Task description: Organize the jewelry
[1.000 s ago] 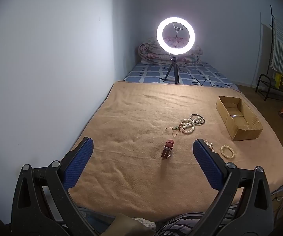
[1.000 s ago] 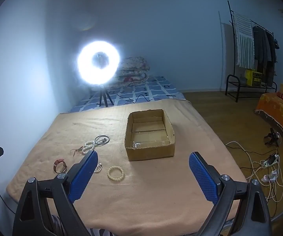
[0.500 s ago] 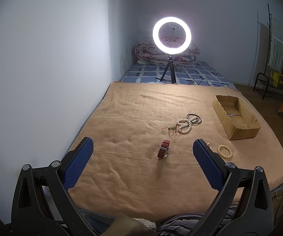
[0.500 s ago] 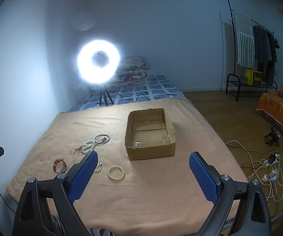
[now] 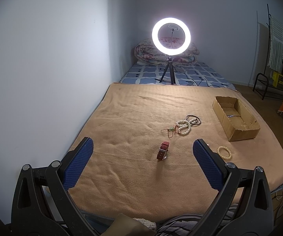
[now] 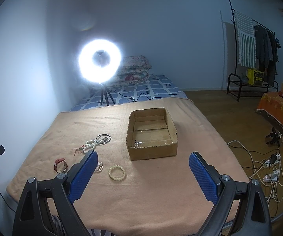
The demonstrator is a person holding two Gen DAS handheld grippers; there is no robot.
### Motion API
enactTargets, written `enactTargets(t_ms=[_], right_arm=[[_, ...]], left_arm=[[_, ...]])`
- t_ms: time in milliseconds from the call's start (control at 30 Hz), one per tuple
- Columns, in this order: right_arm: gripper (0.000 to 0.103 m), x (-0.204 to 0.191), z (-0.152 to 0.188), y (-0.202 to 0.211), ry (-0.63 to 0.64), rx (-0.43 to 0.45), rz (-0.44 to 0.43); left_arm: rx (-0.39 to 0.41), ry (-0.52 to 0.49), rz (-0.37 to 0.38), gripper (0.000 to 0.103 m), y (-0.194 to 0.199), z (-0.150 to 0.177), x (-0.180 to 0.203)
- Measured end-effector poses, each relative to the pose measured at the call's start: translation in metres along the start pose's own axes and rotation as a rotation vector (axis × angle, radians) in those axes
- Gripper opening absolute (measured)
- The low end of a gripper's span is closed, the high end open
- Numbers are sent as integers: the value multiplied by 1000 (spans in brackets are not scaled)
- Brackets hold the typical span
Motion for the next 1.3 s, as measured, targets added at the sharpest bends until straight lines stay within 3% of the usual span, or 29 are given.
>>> enactTargets(t_ms=[1300], right_arm=[[95, -1, 4, -2, -2, -11, -14]], left_arm=[[9, -8, 0, 103, -1, -1, 9]])
Point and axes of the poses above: each gripper's, at about its wrist camera, not at the fingertips, and y roughly against the way its jaws point, x to its right, z to its underside, the point moved 9 cm from there along -y, roughly the way its jaws point, and after that the axes turned 5 degrees about y, right-handed, at the moved point
